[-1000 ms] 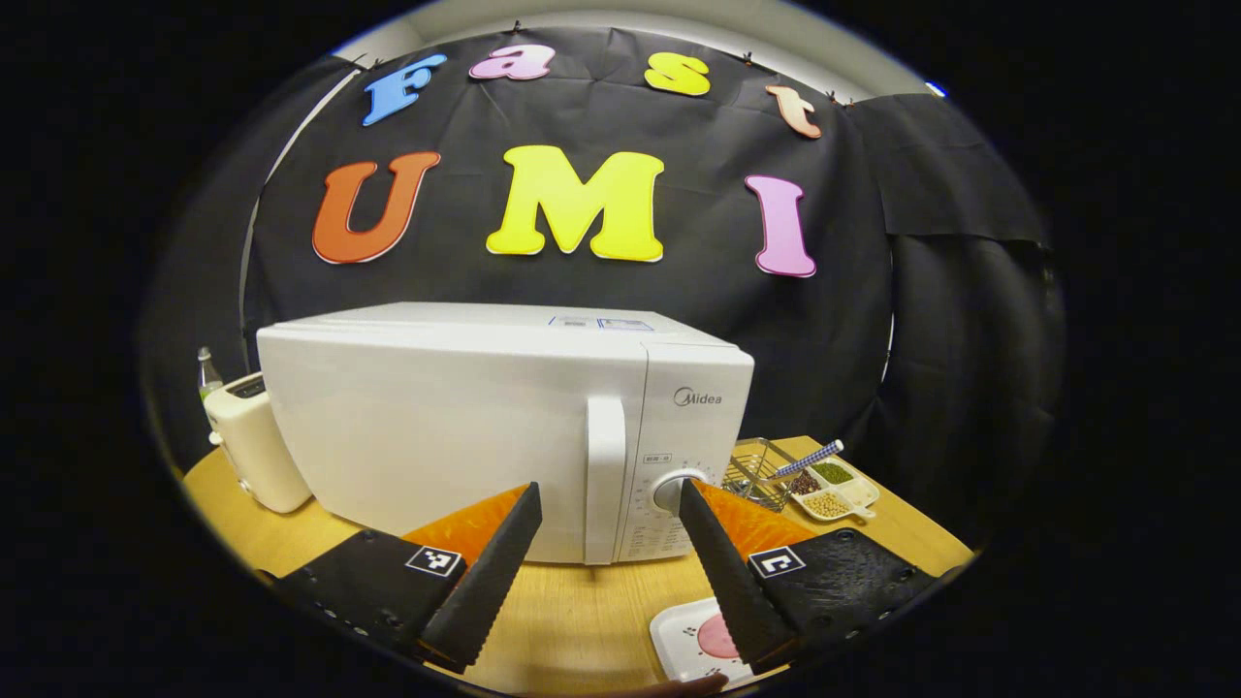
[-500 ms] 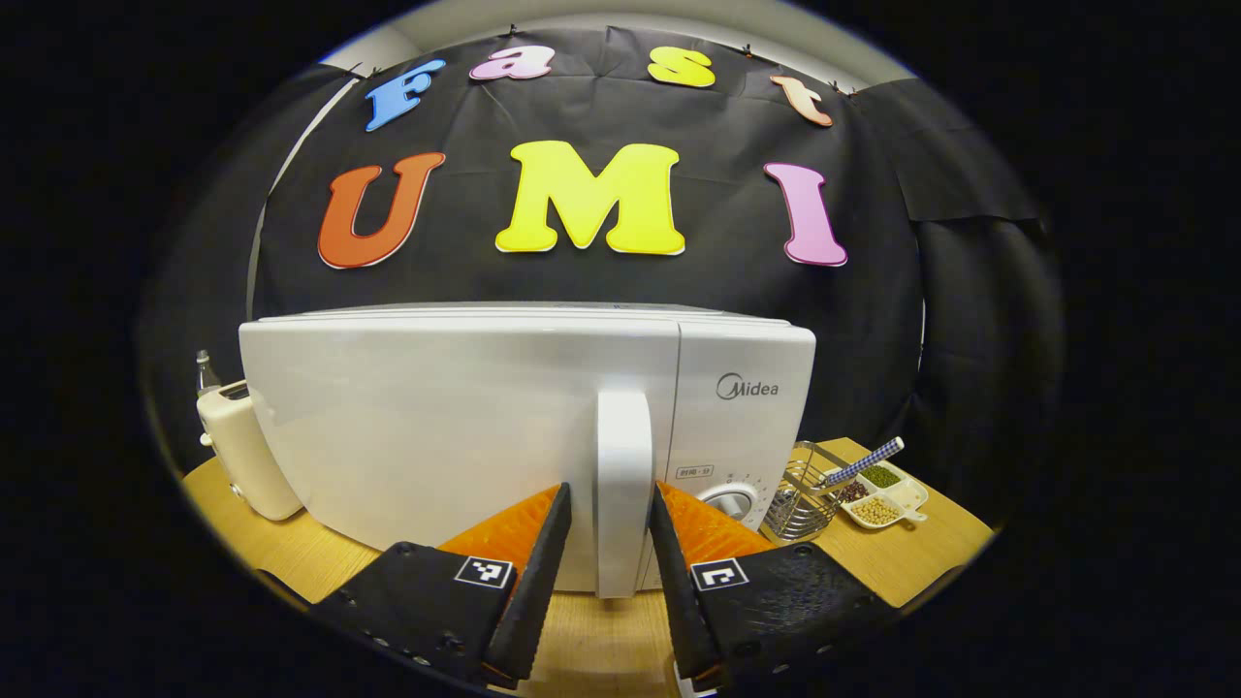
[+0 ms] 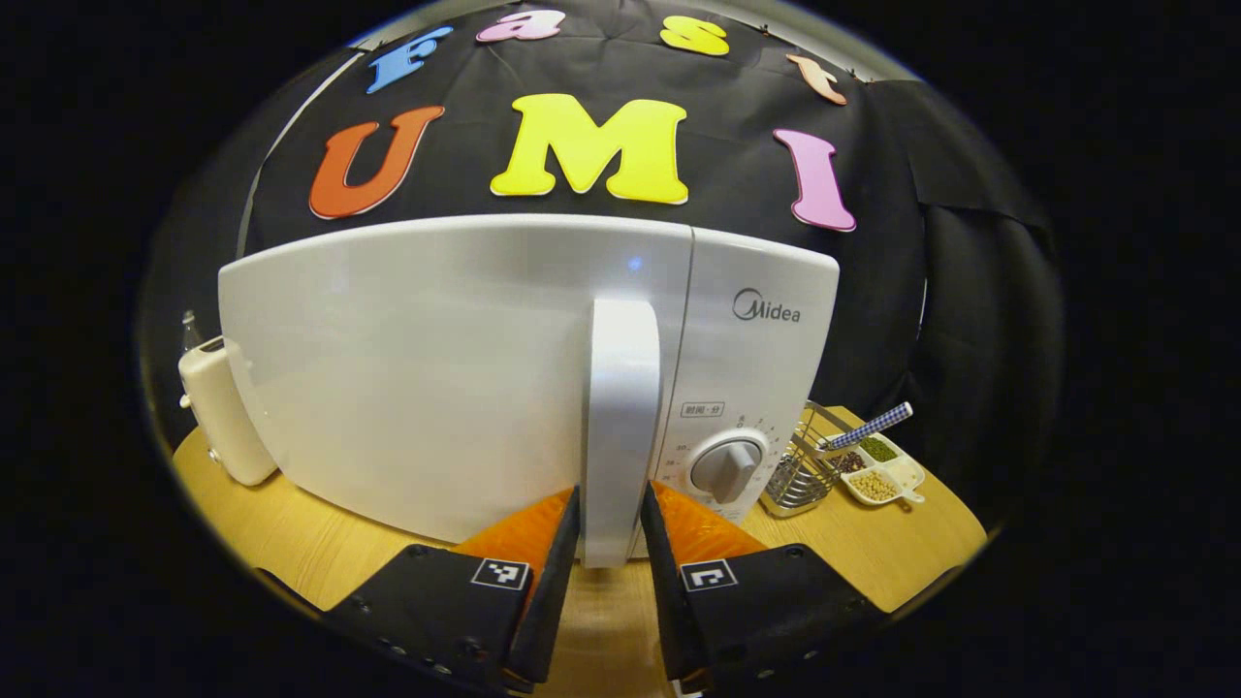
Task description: Open the microwave oven with the left hand, put the food in, and close the microwave oven.
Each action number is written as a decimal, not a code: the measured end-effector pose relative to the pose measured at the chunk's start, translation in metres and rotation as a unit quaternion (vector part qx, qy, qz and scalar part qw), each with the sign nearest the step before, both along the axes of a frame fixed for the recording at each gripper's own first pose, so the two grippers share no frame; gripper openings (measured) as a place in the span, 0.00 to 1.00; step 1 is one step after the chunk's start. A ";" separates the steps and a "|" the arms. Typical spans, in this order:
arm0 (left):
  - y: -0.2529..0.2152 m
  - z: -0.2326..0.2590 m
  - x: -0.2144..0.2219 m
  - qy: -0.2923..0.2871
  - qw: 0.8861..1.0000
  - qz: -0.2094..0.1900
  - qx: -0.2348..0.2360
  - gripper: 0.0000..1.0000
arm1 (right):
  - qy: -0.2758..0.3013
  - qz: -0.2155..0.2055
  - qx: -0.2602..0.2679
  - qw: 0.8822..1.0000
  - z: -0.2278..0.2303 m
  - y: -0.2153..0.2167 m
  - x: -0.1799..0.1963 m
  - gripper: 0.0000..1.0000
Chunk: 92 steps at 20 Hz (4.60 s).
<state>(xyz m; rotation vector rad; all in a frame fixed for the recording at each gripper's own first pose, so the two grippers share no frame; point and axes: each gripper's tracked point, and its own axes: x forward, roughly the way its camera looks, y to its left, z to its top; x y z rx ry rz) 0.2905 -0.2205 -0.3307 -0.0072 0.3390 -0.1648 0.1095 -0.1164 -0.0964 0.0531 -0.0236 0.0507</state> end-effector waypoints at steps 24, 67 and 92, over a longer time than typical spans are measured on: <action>-0.004 0.016 -0.004 -0.054 0.998 -0.001 0.018 0.10 | 0.049 0.024 0.005 0.998 -0.053 0.032 0.018 1.00; 0.196 0.025 -0.207 -0.062 0.998 -0.014 0.000 0.03 | 0.101 0.056 -0.020 0.993 -0.103 0.081 0.012 1.00; 0.387 0.162 -0.305 -0.166 0.967 0.194 0.024 0.95 | 0.578 0.155 -0.074 0.798 -0.326 0.140 0.068 0.62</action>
